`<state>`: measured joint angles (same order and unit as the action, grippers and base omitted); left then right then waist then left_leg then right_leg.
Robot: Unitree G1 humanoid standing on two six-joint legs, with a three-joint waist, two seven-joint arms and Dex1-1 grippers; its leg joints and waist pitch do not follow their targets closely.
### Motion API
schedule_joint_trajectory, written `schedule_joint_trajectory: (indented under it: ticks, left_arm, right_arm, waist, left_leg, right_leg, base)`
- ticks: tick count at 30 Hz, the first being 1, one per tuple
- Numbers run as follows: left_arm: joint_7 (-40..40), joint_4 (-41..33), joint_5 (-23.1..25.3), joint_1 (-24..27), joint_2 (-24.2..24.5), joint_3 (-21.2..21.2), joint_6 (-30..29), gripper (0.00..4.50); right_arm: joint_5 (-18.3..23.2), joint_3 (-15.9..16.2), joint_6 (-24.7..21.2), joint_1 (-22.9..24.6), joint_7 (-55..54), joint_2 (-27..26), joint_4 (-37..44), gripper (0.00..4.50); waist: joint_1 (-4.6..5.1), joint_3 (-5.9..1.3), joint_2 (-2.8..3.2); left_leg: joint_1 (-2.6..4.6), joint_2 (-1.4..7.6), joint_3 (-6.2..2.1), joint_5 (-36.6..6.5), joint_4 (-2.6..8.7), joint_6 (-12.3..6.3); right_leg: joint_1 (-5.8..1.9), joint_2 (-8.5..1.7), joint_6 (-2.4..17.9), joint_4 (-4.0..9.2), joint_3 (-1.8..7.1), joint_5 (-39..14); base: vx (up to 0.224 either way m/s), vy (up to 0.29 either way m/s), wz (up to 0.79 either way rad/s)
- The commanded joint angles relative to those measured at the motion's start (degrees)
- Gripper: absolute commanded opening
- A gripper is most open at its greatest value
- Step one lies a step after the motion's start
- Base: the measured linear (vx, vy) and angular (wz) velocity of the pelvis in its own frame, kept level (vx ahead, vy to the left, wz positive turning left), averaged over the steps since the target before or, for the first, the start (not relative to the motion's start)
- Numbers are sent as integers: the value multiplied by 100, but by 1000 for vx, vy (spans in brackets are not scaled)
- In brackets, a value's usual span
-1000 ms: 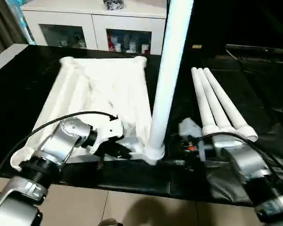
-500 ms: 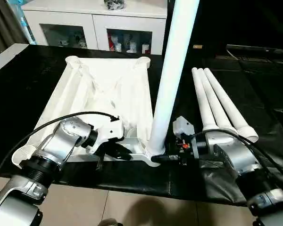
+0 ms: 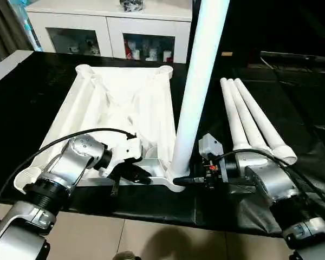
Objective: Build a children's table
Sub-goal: Rotate leg to tighten
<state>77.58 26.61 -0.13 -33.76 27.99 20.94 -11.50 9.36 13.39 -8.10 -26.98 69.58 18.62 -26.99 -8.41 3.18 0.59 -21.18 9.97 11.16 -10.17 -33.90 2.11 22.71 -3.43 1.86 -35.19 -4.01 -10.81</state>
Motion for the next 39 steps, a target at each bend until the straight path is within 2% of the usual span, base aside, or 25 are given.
schedule_joint_trajectory:
  ticks: [1,2,3,4,5,7,8,9,11,12,15,16,17,23,27,31,32,33,35,36,39]
  left_arm:
    - [-738,-81,-109,-60,-441,-181,-518,0]
    - [-738,-81,-109,-60,-441,-181,-518,0]
    - [-1197,-244,-114,-66,-657,-323,-896,0]
    - [-1367,-318,-114,-64,-740,-373,-1054,0]
    - [-1481,-386,-127,-60,-802,-410,-1196,0]
    - [-2055,-587,-130,-60,-1113,-592,-1611,0]
    - [-2333,-704,-122,-50,-1286,-678,-1821,0]
    - [-2479,-764,-100,-43,-1379,-722,-1916,0]
    - [-2855,-908,-39,-8,-1605,-820,-2148,0]
    - [-3010,-977,-22,12,-1705,-863,-2248,0]
    - [-3310,-1174,12,84,-1902,-887,-2438,0]
    - [-3444,-1311,30,139,-1967,-866,-2552,0]
    - [-3575,-1484,73,221,-1996,-810,-2666,0]
    - [-3555,-1550,82,274,-1872,-865,-2697,0]
    - [-3075,-1506,8,385,-1417,-785,-2395,0]
    - [-2909,-1463,-10,398,-1291,-754,-2304,0]
    - [-2522,-1357,-25,392,-1036,-678,-2078,0]
    - [-2387,-1323,-27,389,-949,-648,-1997,0]
    - [-2114,-1277,-57,385,-802,-598,-1852,0]
    - [-1841,-1207,-80,368,-625,-524,-1679,0]
    - [-1326,-1153,-178,365,-388,-410,-1409,0]
  right_arm:
    - [-123,-11,-233,159,-941,-379,135,270]
    - [-123,-11,-233,159,-941,-379,135,270]
    - [-185,-96,-447,237,-1583,-700,158,269]
    - [-206,-133,-528,257,-1834,-832,156,269]
    - [-203,-163,-586,268,-1996,-936,151,269]
    - [-183,-312,-715,241,-2678,-1390,51,269]
    - [-216,-390,-785,181,-3092,-1622,-63,269]
    - [-253,-413,-810,142,-3277,-1722,-126,269]
    - [-311,-500,-821,58,-3710,-1964,-233,269]
    - [-329,-533,-826,20,-3863,-2052,-274,269]
    - [-418,-552,-815,-60,-4172,-2194,-334,269]
    - [-454,-566,-786,-67,-4265,-2246,-328,269]
    - [-512,-604,-705,-44,-4350,-2299,-302,325]
    - [-522,-626,-600,54,-4249,-2171,-160,373]
    - [-362,-743,-306,281,-3776,-1754,166,401]
    - [-273,-773,-329,330,-3522,-1606,263,437]
    - [-152,-704,-409,418,-2853,-1208,460,446]
    - [-122,-666,-428,449,-2610,-1063,527,446]
    - [-146,-571,-320,498,-2225,-803,593,446]
    - [-100,-567,-278,523,-1881,-566,628,446]
    - [-2,-621,-276,470,-1492,-301,615,446]
  waist:
    - [61,-362,62]
    - [77,-348,50]
    - [109,-354,46]
    - [128,-350,50]
    - [187,-350,41]
    - [263,-347,45]
    - [305,-347,48]
    - [336,-357,34]
    - [357,-359,46]
    - [369,-368,32]
    - [363,-385,38]
    - [378,-390,-18]
    - [364,-396,-9]
    - [363,-374,13]
    - [346,-371,16]
    - [326,-369,30]
    - [317,-369,34]
    - [287,-373,20]
    - [282,-373,49]
    - [282,-371,22]
    - [261,-367,27]
  left_leg:
    - [124,394,-192,-1371,409,-4]
    - [132,388,-197,-1496,416,43]
    - [118,373,-230,-1544,438,135]
    - [112,370,-242,-1562,443,144]
    - [126,363,-248,-1627,451,184]
    - [103,352,-250,-1621,449,186]
    - [119,351,-242,-1611,437,183]
    - [105,335,-243,-1536,427,152]
    - [75,336,-242,-1432,427,115]
    - [90,336,-229,-1367,419,82]
    - [75,320,-208,-1112,390,-54]
    - [60,327,-202,-1050,395,-78]
    - [54,330,-195,-904,385,-147]
    - [56,326,-194,-981,394,-192]
    - [64,333,-199,-1109,406,-180]
    - [72,334,-200,-1098,407,-185]
    - [73,331,-196,-1117,401,-189]
    - [72,326,-201,-1116,397,-226]
    - [78,340,-198,-1122,397,-238]
    - [67,330,-197,-1125,395,-241]
    - [77,335,-192,-1131,389,-263]
  right_leg:
    - [-223,-560,1124,460,323,-1460]
    - [-223,-572,1099,479,324,-1644]
    - [-265,-598,962,502,321,-2014]
    - [-256,-597,943,512,319,-2062]
    - [-250,-592,917,527,313,-2126]
    - [-261,-585,903,528,316,-2117]
    - [-231,-586,939,542,326,-2079]
    - [-252,-583,953,540,321,-2011]
    - [-267,-574,959,524,321,-1874]
    - [-253,-557,984,524,324,-1727]
    - [-262,-542,1040,497,327,-1292]
    - [-280,-541,1053,479,326,-1207]
    - [-279,-541,1083,462,322,-1015]
    - [-269,-532,1016,487,325,-1145]
    - [-266,-538,907,504,335,-1304]
    - [-257,-527,964,494,327,-1226]
    - [-257,-533,973,498,330,-1250]
    - [-282,-532,916,508,326,-1296]
    - [-252,-522,943,489,329,-1189]
    - [-272,-524,941,494,323,-1202]
    - [-264,-534,971,502,328,-1319]
  base:
    - [0,0,0]
    - [0,0,0]
    - [0,0,0]
    - [0,0,0]
    - [0,0,0]
    - [0,0,0]
    - [0,0,0]
    - [0,0,0]
    - [0,0,0]
    - [0,0,0]
    - [0,0,0]
    - [0,0,0]
    - [0,0,0]
    - [0,0,0]
    - [0,0,0]
    - [0,0,0]
    - [0,0,0]
    - [0,0,0]
    - [0,0,0]
    - [0,0,0]
    - [0,0,0]
